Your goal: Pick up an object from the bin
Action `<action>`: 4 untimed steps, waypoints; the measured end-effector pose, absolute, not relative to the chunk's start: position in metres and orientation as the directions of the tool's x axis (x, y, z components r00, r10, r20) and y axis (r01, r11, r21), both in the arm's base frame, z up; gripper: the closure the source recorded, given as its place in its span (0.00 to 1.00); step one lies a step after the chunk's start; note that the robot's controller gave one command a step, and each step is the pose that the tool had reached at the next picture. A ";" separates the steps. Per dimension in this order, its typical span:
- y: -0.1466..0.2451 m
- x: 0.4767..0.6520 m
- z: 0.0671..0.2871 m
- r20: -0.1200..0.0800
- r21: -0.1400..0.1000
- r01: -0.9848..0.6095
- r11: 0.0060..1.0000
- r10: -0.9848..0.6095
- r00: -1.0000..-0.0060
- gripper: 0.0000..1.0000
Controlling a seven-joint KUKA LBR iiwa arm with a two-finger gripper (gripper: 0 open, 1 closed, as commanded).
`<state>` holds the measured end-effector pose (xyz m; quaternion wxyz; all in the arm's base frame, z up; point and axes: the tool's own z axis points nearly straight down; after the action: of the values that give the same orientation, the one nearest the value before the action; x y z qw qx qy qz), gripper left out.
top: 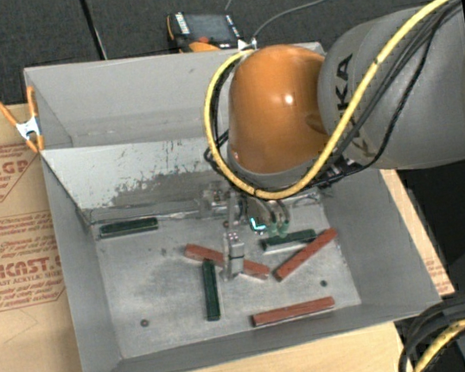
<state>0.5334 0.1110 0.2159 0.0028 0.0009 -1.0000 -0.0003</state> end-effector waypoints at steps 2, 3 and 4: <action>0.055 0.565 0.065 -0.001 0.002 0.157 0.988 0.157 -0.988 0.00; 0.055 0.566 0.065 -0.002 0.002 0.157 0.988 0.157 -0.988 0.00; 0.056 0.566 0.065 -0.002 0.003 0.157 0.988 0.157 -0.988 0.00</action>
Offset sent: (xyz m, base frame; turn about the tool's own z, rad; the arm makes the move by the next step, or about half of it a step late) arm 0.0328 -0.0568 -0.1459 0.1592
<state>0.5660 0.0561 0.0655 -0.0010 -0.0788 -0.9969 -0.0012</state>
